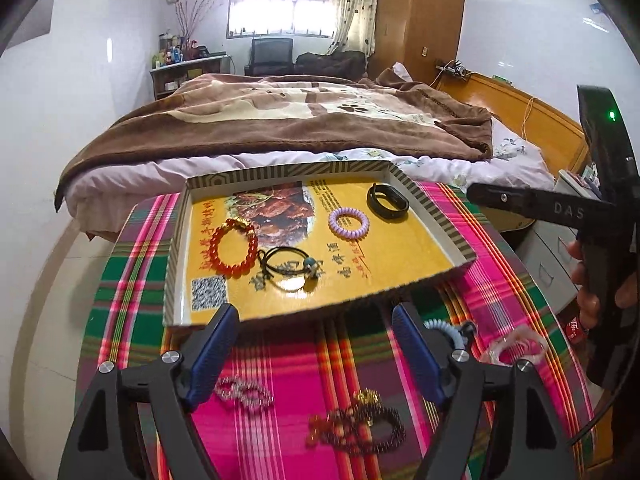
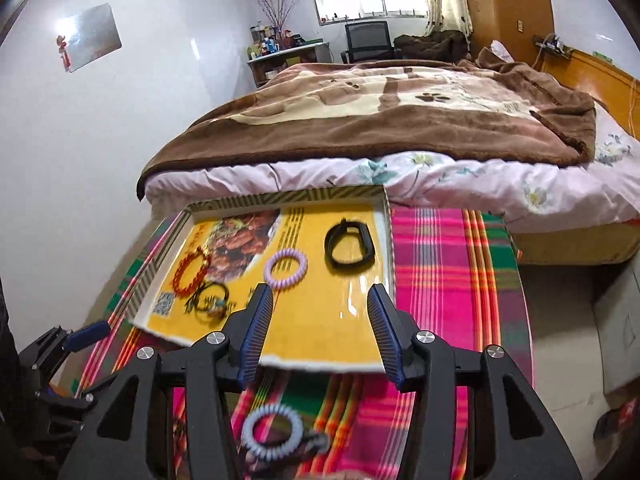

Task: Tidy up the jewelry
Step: 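Move the right tool to the clear hair claw clip and grasp it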

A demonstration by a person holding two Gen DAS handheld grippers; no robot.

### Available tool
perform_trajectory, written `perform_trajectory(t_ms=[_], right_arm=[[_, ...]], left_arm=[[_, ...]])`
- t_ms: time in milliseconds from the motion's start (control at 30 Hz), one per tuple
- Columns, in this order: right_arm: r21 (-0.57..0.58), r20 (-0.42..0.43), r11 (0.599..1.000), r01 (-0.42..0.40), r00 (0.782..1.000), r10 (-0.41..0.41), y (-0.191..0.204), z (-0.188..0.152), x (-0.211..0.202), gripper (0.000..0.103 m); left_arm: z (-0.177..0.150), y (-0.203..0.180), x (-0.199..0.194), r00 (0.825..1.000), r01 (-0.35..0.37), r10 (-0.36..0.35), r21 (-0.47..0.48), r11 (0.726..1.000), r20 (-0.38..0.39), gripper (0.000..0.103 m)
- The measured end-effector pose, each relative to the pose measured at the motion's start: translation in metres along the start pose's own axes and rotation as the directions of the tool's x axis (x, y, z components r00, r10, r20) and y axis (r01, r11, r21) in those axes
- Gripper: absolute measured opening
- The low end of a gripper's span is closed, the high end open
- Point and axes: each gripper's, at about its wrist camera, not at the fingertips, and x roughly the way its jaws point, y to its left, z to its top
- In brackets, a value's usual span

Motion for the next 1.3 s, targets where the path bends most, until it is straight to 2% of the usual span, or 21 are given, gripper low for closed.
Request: perform_trajectory(t_ms=[367,600,767,1000,1167,1300], right_arm=[[-0.019,-0.002,1.000,-0.015,1.000,0.015,-0.003,-0.049,-0.031,0.050],[-0.032,-0.004,0.999,-0.018,1.000,0.018,-0.010,-0.076,-0.046,0.051],[-0.022,-0.012,1.000,0.009,1.000,-0.009,-0.027,-0.096,-0.053,0.056],[-0.026,-0.060,0.998,-0.052,0.997,0.050,-0.046,-0.118,-0.048,0.057],[-0.126,-0.052,0.983,-0.133,0.991,0.127,-0.039,-0.127,-0.047,0.058],[-0.185,-0.087,0.975,-0.126,0.990,0.111,-0.038,-0.129,-0.035,0.058]], left_arm=[[-0.026,-0.002,-0.035,0.999,-0.030,0.031,-0.004,1.000,0.030,0.080],[-0.041,0.007,-0.048,1.000,-0.019,0.020,-0.031,0.999,0.024,0.081],[-0.057,0.023,-0.052,0.999,0.032,-0.029,-0.091,0.995,0.036,0.086],[-0.082,0.034,-0.041,0.998,0.059,-0.061,-0.128,0.990,-0.013,0.086],[-0.099,0.039,-0.036,0.997,0.046,-0.055,-0.137,0.989,-0.057,0.086],[-0.101,0.041,-0.038,0.997,0.042,-0.051,-0.148,0.988,-0.058,0.086]])
